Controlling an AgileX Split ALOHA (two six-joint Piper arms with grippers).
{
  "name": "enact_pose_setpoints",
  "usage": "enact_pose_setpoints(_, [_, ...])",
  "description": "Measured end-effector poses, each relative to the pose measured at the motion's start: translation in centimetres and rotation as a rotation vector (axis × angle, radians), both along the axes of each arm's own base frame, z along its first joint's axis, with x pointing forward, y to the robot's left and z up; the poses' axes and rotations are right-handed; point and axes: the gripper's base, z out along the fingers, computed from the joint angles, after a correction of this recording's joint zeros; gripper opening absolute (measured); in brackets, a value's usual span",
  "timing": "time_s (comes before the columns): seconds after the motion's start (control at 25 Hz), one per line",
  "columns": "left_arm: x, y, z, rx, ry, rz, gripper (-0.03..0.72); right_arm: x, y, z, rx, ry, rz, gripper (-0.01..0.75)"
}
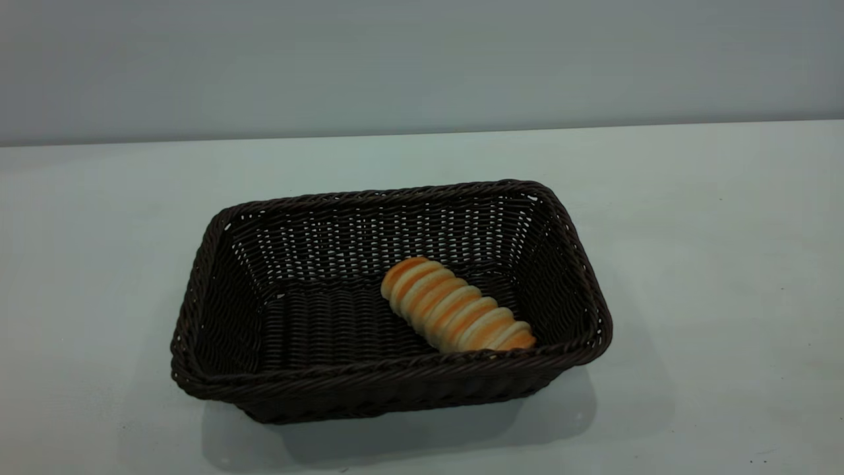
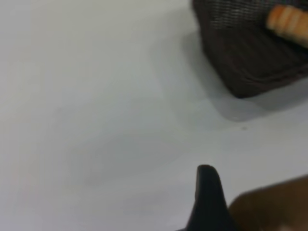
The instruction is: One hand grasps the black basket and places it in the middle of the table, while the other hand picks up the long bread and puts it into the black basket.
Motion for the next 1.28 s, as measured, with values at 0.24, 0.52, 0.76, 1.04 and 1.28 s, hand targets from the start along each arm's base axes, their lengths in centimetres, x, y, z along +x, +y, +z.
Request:
enact_pose_setpoints(0.24, [-0.10, -0.29, 0.00, 0.000, 0.000, 0.170, 0.584, 0.21, -0.11, 0.00, 0.000, 0.000, -0.203, 0.244])
enact_pose_setpoints(0.52, [-0.11, -0.36, 0.00, 0.000, 0.000, 0.208, 0.584, 0.24, -0.13, 0.00, 0.001, 0.000, -0.236, 0.244])
enact_pose_setpoints(0.76, [-0.11, -0.37, 0.00, -0.001, 0.000, 0.206, 0.584, 0.24, -0.13, 0.00, 0.001, 0.000, -0.236, 0.244])
enact_pose_setpoints(1.04, [-0.11, -0.37, 0.00, -0.001, 0.000, 0.206, 0.584, 0.25, -0.13, -0.02, 0.001, 0.001, -0.236, 0.244])
enact_pose_setpoints(1.28, [-0.09, -0.29, 0.00, -0.001, 0.000, 0.158, 0.584, 0.25, -0.13, -0.02, 0.001, 0.001, -0.236, 0.244])
